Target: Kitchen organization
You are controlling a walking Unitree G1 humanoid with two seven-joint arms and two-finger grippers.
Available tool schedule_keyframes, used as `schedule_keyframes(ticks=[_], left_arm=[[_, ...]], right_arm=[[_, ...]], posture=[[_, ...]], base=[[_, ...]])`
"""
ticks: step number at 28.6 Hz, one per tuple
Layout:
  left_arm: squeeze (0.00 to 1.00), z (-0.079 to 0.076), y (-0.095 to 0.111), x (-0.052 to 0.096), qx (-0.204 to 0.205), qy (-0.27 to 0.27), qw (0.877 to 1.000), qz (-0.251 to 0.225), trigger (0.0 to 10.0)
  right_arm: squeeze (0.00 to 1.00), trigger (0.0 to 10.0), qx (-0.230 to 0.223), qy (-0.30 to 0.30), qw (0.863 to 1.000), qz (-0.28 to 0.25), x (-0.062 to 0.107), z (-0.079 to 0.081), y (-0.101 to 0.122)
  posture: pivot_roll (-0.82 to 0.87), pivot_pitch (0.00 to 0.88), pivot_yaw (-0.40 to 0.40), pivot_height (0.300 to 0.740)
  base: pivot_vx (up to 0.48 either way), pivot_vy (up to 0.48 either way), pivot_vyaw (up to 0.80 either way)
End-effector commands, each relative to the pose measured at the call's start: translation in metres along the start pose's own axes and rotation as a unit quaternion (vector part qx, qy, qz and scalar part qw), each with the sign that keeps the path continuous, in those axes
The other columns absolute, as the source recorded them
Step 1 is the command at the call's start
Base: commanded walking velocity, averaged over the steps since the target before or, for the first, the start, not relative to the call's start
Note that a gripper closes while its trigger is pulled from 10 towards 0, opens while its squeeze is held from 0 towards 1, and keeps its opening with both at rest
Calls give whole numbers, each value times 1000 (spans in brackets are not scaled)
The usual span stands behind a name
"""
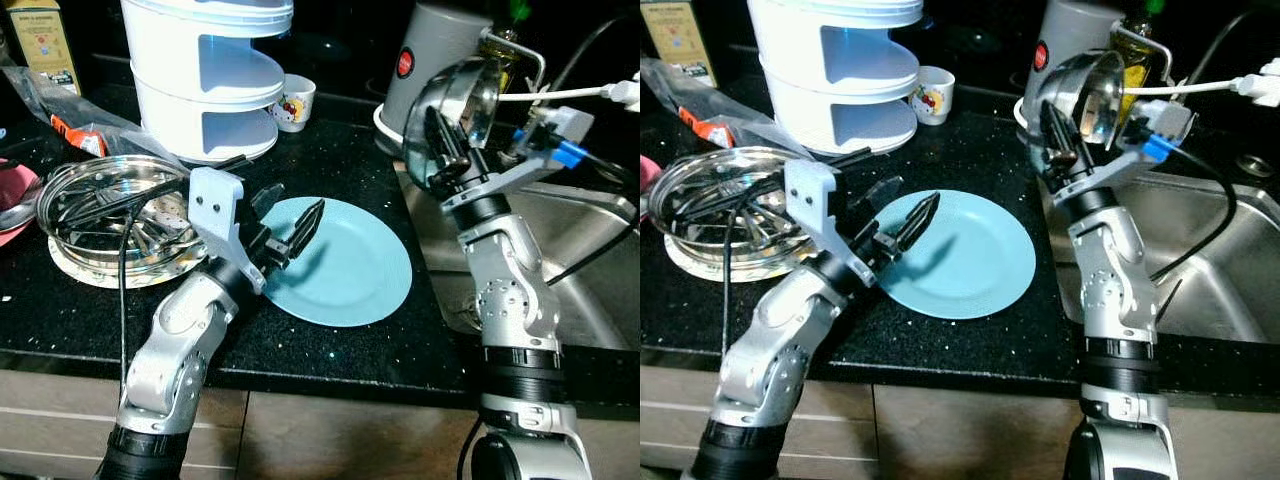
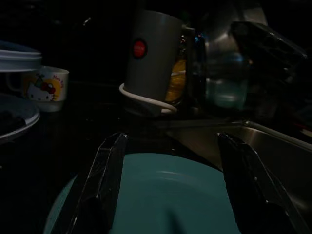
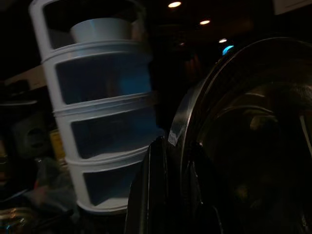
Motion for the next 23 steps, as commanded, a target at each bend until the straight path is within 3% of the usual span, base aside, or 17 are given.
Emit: schedule_keyframes(ticks=[1,16,23], left_arm=[[0,-10,-8,-1,14,-13,1000,11,10000],[0,-14,-14,1,22,-13,1000,17,10000],[0,-11,-15,2,29,-3,999,17,10000]], right_arm=[[0,10000,21,-1,1000,-5,-2,-2,6],[0,10000,66,3,997,26,-3,-2,1],[0,10000,108,3,992,70,-1,-4,-18]], posture=[[148,6,-165,740],[130,13,-171,740],[131,18,-173,740]], base=[[0,-420,0],[0,-419,0],[0,0,0]])
Point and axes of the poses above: a point about 5 cm out from each wrist's last joint towards the gripper, its own x axis pointing back from the gripper into the wrist, its own y axis along the axis of the wrist's last joint, z = x × y, the point moved 6 cm from there along -x, pointing out of the wrist towards the gripper, and after that the axes turned 9 degrees about -x, right-handed, at the moved point
